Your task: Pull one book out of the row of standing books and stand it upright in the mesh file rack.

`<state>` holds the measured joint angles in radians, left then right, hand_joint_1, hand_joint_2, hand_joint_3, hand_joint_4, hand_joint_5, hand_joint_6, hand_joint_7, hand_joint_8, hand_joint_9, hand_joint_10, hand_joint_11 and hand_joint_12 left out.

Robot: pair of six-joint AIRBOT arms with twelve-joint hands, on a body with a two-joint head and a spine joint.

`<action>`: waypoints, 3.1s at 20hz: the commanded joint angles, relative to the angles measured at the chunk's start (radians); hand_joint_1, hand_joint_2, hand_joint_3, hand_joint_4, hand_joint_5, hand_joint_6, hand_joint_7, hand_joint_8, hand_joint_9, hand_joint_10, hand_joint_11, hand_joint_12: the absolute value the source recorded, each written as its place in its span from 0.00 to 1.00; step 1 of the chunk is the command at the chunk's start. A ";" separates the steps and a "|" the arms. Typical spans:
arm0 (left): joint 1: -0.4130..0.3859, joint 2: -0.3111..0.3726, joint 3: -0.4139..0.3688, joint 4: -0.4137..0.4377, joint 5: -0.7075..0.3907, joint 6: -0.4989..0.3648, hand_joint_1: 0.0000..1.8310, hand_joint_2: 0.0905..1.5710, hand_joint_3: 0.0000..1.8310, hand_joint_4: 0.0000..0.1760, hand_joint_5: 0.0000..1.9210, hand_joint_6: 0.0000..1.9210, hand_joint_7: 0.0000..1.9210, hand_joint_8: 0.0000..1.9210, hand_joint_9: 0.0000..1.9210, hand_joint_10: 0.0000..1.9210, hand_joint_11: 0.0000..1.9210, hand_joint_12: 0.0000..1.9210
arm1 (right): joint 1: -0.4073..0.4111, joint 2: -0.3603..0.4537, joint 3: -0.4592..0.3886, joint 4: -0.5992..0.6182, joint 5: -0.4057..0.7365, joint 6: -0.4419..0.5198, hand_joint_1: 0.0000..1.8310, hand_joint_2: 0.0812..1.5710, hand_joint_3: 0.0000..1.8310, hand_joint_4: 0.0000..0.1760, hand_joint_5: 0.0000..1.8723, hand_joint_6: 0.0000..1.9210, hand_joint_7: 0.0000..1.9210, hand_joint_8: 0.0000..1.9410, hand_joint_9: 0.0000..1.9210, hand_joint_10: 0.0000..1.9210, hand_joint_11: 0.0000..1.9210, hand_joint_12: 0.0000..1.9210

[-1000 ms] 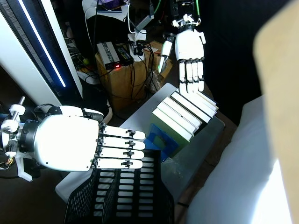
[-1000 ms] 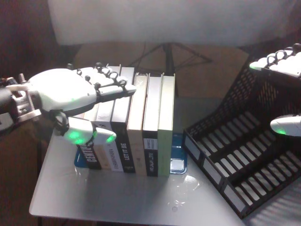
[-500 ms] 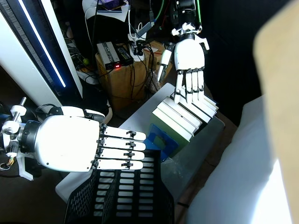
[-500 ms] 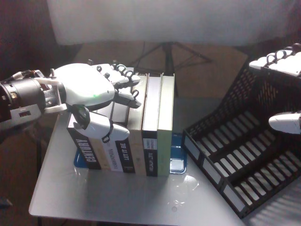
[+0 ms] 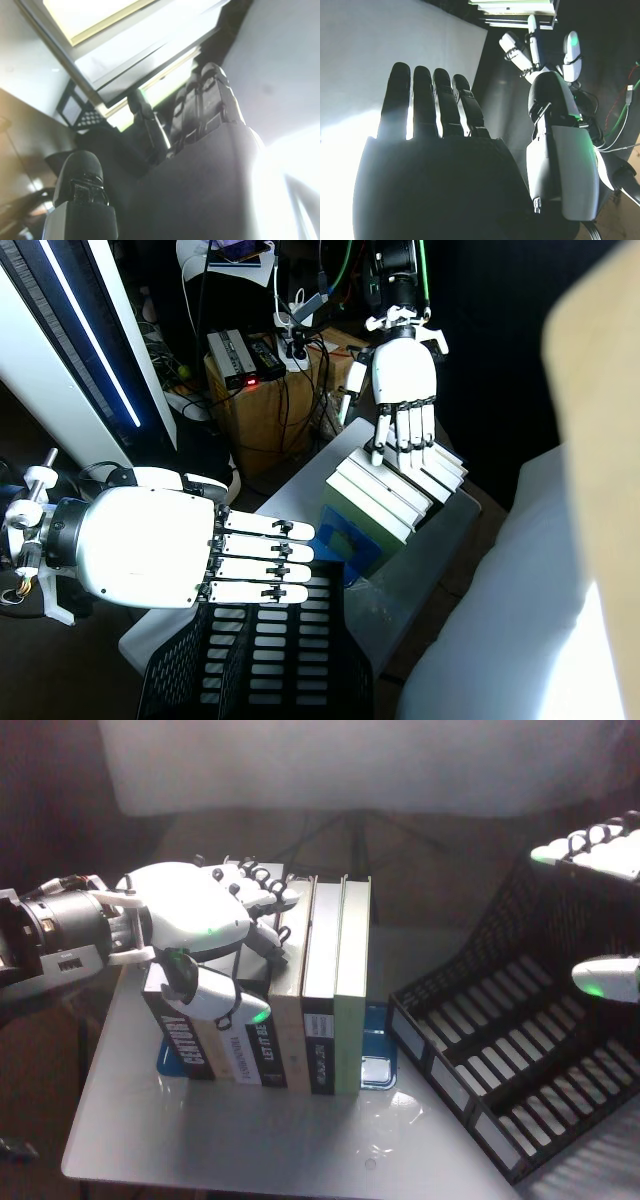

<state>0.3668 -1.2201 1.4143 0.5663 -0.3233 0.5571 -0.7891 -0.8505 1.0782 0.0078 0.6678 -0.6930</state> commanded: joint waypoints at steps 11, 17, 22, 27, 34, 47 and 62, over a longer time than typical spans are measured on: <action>0.026 0.061 -0.102 0.212 -0.009 0.007 0.10 0.77 0.00 0.36 0.33 0.01 0.00 0.00 0.00 0.00 0.00 0.00 | -0.013 0.006 0.004 0.036 0.125 0.003 0.18 0.79 0.00 0.00 0.00 0.00 0.00 0.00 0.00 0.00 0.00 0.00; 0.053 0.111 -0.187 0.393 -0.027 -0.090 0.11 0.77 0.00 0.07 0.38 0.01 0.02 0.00 0.00 0.00 0.00 0.00 | -0.026 0.006 0.001 0.055 0.130 0.003 0.19 0.80 0.00 0.00 0.00 0.00 0.00 0.00 0.00 0.00 0.00 0.00; 0.094 0.133 -0.224 0.440 -0.057 -0.145 0.07 0.79 0.01 0.07 0.36 0.00 0.00 0.00 0.00 0.00 0.00 0.00 | -0.029 0.006 0.000 0.062 0.133 0.003 0.18 0.80 0.00 0.00 0.00 0.00 0.00 0.00 0.00 0.00 0.00 0.00; 0.157 0.157 -0.255 0.425 -0.095 -0.184 0.02 0.79 0.00 0.28 0.31 0.00 0.00 0.00 0.00 0.00 0.00 0.00 | -0.032 0.006 0.000 0.066 0.134 0.003 0.18 0.80 0.00 0.00 0.00 0.00 0.00 0.00 0.00 0.00 0.00 0.00; 0.223 0.182 -0.289 0.365 -0.150 -0.200 0.04 0.81 0.01 0.06 0.33 0.01 0.00 0.00 0.00 0.00 0.00 0.00 | -0.035 0.006 -0.001 0.070 0.136 0.003 0.19 0.80 0.00 0.00 0.00 0.00 0.00 0.00 0.00 0.00 0.00 0.00; 0.172 0.278 -0.321 -0.012 -0.400 0.023 0.00 0.87 0.01 0.22 0.00 0.00 0.00 0.00 0.00 0.00 0.00 0.00 | -0.039 0.041 -0.033 0.041 0.173 0.003 0.25 0.78 0.00 0.00 0.00 0.00 0.00 0.00 0.00 0.00 0.00 0.00; 0.406 0.288 -0.209 -0.766 -0.651 0.234 0.22 0.80 0.00 0.07 0.00 0.00 0.00 0.00 0.00 0.00 0.01 0.01 | 0.304 -0.068 -0.005 -0.623 -0.128 0.213 0.35 0.68 0.00 0.00 0.00 0.00 0.00 0.00 0.00 0.00 0.00 0.00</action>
<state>0.7815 -0.9371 1.2007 -0.1898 -0.8539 0.7906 -0.4870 -0.9257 1.0760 -0.6441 0.4557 -0.4774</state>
